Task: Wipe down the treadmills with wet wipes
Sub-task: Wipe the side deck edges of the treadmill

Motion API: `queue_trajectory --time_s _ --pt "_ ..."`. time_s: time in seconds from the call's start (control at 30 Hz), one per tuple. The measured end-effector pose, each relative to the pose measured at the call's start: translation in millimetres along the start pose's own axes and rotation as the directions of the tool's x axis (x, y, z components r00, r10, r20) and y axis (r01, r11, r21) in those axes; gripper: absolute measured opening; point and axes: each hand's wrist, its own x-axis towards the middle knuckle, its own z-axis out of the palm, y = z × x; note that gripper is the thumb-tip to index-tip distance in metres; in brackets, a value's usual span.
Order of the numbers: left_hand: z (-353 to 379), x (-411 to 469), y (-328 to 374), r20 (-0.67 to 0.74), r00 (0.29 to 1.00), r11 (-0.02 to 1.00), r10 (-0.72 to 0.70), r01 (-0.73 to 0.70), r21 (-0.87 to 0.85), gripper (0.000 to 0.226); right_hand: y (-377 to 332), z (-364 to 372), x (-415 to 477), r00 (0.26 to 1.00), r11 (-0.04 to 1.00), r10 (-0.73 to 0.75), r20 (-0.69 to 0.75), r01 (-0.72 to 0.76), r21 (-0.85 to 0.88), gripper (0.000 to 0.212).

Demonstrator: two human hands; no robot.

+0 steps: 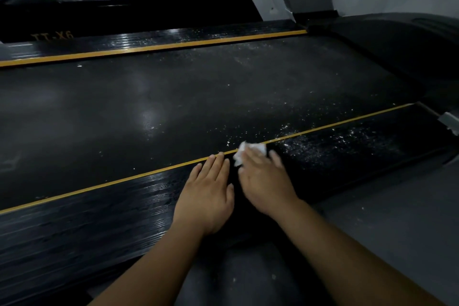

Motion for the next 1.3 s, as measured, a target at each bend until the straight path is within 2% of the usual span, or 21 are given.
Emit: queue_trajectory --time_s 0.03,0.1,0.2,0.23,0.27,0.33,0.4,0.57,0.67,0.77,0.83,0.93,1.0,1.07,1.13,1.2,1.3 --pt "-0.1 -0.1 -0.4 0.0 1.0 1.0 -0.001 0.001 -0.009 0.083 -8.1 3.6 -7.2 0.998 0.999 -0.051 0.024 0.051 0.017 0.076" --pt "0.4 0.1 -0.8 0.0 1.0 1.0 0.001 -0.001 -0.012 0.083 1.3 1.4 -14.0 0.997 0.997 -0.066 0.038 0.065 0.028 0.072" --pt "0.1 0.5 -0.2 -0.009 1.0 1.0 -0.001 0.001 0.002 0.083 33.4 -6.5 3.3 0.991 0.991 0.131 -0.017 -0.131 -0.021 0.055" --pt "-0.2 0.4 -0.3 -0.01 1.0 1.0 -0.001 0.001 -0.001 0.083 29.7 -6.4 7.5 0.987 0.987 0.157 -0.024 -0.157 -0.027 0.054" --pt "-0.8 0.3 0.2 -0.01 1.0 1.0 0.001 -0.001 -0.003 0.083 18.3 -4.9 7.0 0.991 0.991 0.131 -0.021 -0.132 -0.023 0.06" --pt "-1.0 -0.3 0.4 -0.005 1.0 1.0 0.006 -0.006 -0.004 0.083 -10.4 1.9 -8.6 1.0 1.0 -0.013 0.013 0.013 0.022 0.079" --pt "-0.5 -0.6 -0.1 0.001 1.0 1.0 0.009 -0.009 -0.009 0.083 -10.6 1.8 -26.3 0.996 0.996 -0.073 0.051 0.069 0.063 0.083" --pt "2.3 1.0 -0.5 -0.014 1.0 1.0 0.007 -0.007 0.017 0.08 38.7 -3.2 2.3 0.992 0.992 0.129 0.006 -0.128 -0.013 0.06" --pt "1.3 -0.5 -0.9 -0.009 1.0 1.0 0.016 -0.016 -0.008 0.08 1.6 1.6 -4.1 0.999 1.0 -0.011 0.044 0.01 0.026 0.079" --pt "1.1 0.0 -1.5 0.002 1.0 1.0 0.017 -0.017 -0.01 0.082 2.2 4.8 -44.8 0.995 0.994 -0.099 0.008 0.098 0.053 0.074" --pt "1.1 0.8 -0.6 -0.009 1.0 1.0 0.016 -0.016 0.004 0.082 27.6 3.0 -46.9 0.999 1.0 -0.014 -0.035 0.015 0.014 0.068" --pt "2.2 1.2 0.3 0.009 0.999 0.999 0.032 -0.032 0.01 0.08 48.7 -2.5 -12.2 0.986 0.986 0.169 0.006 -0.169 0.01 0.06" --pt "3.3 2.6 0.8 0.018 0.999 0.999 0.045 -0.045 0.012 0.081 31.1 -3.3 -2.5 0.99 0.99 0.138 -0.001 -0.138 0.013 0.07" --pt "3.0 5.8 1.2 0.024 0.998 0.998 0.054 -0.054 0.011 0.083 12.4 -1.2 -19.3 1.0 1.0 0.012 0.012 -0.013 0.027 0.084" --pt "2.9 9.3 2.9 0.025 0.998 0.998 0.065 -0.066 0.017 0.085 19.4 1.7 -43.2 0.999 0.999 -0.036 0.02 0.035 0.024 0.083" --pt "3.2 13.6 6.7 0.01 0.996 0.996 0.083 -0.083 0.008 0.085 47.1 -3.5 -40.0 0.999 0.999 0.037 -0.006 -0.037 -0.003 0.078" --pt "6.2 21.2 15.6 0.008 0.993 0.993 0.116 -0.116 -0.01 0.083 69.8 -10.4 -2.6 0.983 0.983 0.186 -0.008 -0.186 0.001 0.053"
